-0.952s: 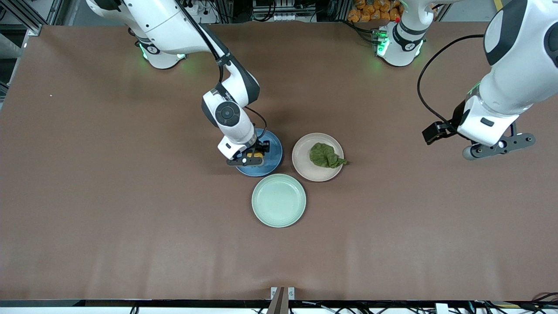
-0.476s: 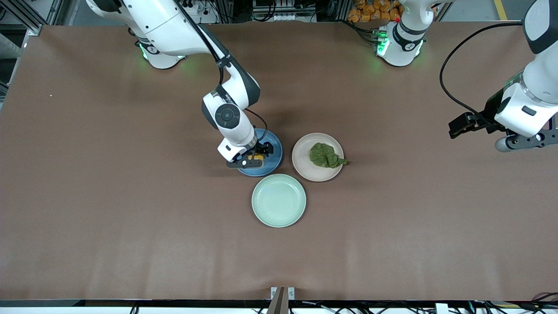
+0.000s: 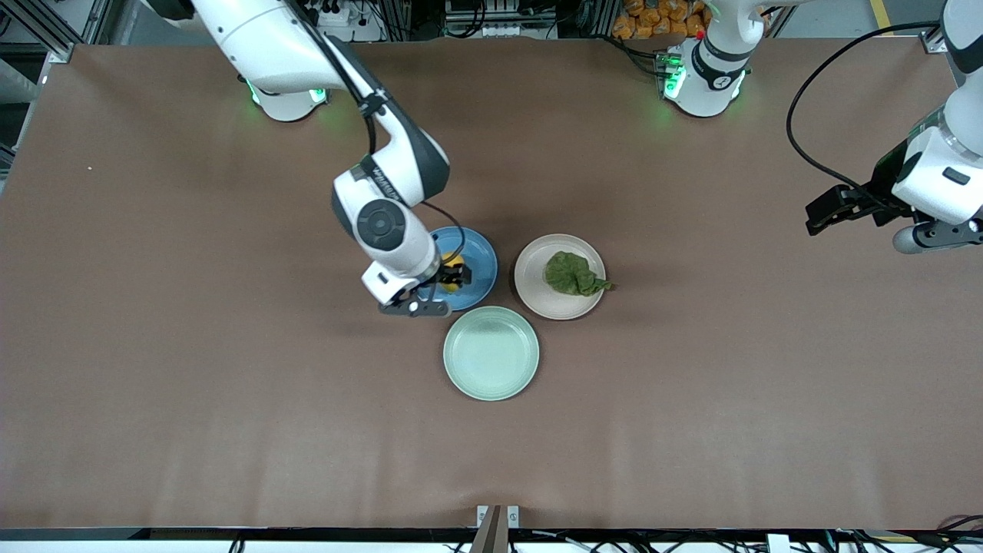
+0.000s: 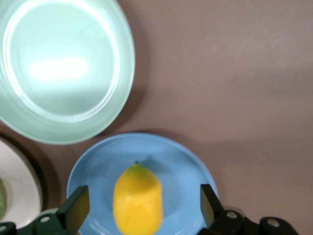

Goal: Place lemon and lettuce in plates

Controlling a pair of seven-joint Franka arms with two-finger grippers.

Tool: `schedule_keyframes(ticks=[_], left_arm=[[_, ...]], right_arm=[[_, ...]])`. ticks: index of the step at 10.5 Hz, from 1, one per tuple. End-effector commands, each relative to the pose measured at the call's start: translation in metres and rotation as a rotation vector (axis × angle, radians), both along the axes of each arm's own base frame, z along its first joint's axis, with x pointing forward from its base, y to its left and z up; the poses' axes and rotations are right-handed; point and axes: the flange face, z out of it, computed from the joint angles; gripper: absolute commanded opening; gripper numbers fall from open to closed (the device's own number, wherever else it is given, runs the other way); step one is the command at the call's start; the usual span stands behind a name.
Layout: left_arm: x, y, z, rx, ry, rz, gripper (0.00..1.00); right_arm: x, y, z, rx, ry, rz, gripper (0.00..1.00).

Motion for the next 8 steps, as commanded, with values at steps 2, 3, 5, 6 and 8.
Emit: schedule_keyframes(ticks=[2, 3, 5, 6, 8], left_arm=[[-0.007, -0.001, 0.004, -0.021, 0.006, -0.022, 1.0], [-0.007, -0.002, 0.004, -0.02, 0.006, -0.024, 1.0], [-0.009, -0.001, 0.016, -0.016, -0.016, -0.018, 1.0], [-0.009, 0.002, 0.024, -0.011, -0.021, -0.015, 1.0], [-0.008, 0.0, 0.031, -0.011, -0.014, -0.019, 1.0]], right_arm=[[0.029, -0.078, 0.039, 0.009, 0.019, 0.137, 1.0], [0.038, -0.105, 0.048, 0.013, 0.024, 0.166, 1.0], [0.051, -0.155, 0.063, 0.013, 0.027, 0.194, 1.0], [0.057, -0.181, 0.067, 0.008, 0.029, 0.195, 1.0], [0.059, -0.226, 0.077, 0.012, 0.014, 0.25, 1.0]])
